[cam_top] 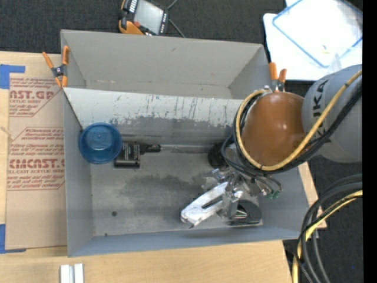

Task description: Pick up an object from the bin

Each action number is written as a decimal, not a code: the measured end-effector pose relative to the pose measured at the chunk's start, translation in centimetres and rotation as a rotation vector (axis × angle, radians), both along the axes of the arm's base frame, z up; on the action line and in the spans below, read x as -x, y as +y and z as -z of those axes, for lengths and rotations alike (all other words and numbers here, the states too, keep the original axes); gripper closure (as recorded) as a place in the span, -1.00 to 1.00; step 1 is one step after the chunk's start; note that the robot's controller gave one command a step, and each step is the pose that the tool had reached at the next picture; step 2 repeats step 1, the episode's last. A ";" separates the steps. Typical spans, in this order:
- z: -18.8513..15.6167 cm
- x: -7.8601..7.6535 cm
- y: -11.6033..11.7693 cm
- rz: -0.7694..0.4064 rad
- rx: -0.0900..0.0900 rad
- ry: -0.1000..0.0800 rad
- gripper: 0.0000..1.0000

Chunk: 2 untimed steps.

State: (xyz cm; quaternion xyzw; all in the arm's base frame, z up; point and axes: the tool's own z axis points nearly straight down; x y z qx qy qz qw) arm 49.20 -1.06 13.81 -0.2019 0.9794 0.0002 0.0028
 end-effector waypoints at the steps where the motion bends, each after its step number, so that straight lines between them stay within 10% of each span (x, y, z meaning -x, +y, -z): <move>1: -2.4 0.0 0.0 0.000 0.000 0.001 1.00; 2: -2.4 0.0 0.0 0.000 0.000 0.001 1.00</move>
Offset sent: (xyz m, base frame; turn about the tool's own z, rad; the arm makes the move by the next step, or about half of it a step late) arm -0.0008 0.0004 0.0486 -0.0001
